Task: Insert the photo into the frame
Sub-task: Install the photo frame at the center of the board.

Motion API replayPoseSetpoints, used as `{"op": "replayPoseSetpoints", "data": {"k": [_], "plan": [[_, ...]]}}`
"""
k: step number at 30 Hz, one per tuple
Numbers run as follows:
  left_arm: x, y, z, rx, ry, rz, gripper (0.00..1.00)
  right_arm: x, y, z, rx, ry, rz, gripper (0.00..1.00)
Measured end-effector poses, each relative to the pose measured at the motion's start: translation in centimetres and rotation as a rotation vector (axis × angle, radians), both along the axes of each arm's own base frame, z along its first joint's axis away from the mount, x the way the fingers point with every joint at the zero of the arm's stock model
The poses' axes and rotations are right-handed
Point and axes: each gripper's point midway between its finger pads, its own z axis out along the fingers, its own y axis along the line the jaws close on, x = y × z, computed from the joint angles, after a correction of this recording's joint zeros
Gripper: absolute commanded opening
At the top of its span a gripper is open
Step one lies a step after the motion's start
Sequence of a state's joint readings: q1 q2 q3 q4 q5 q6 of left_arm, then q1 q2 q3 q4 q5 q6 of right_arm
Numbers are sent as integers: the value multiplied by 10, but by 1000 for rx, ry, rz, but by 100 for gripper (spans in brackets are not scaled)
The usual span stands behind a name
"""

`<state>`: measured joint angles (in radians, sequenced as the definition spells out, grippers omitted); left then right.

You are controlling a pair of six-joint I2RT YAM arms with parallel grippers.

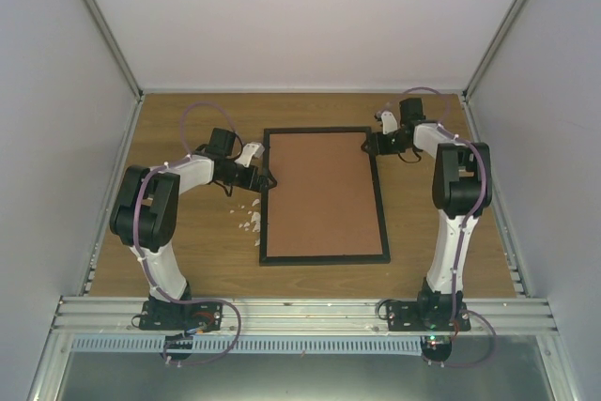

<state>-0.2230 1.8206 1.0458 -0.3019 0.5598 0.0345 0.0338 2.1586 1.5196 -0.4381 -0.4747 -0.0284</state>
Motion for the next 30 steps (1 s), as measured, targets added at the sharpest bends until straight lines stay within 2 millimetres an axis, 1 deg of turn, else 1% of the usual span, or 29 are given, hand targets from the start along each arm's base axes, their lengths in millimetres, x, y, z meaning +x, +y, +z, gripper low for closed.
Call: {"op": "replayPoseSetpoints", "data": {"k": [3,6,9,11,17,24,30], "plan": [[0,0,0,0,0,0,99,-6,6,7,48,13,17,48],[0,0,0,0,1,1,99,-7,8,22,97,-1,24,45],[0,0,0,0,1,1,99,-5,6,35,120,-18,15,42],[0,0,0,0,1,1,99,-4,2,38,126,-20,2,41],[0,0,0,0,1,1,99,-2,-17,33,86,-8,-51,40],[0,0,-1,0,3,1,99,-3,-19,28,72,2,-57,40],[0,0,-3,1,10,2,99,-5,-19,12,67,35,-60,38]]}}
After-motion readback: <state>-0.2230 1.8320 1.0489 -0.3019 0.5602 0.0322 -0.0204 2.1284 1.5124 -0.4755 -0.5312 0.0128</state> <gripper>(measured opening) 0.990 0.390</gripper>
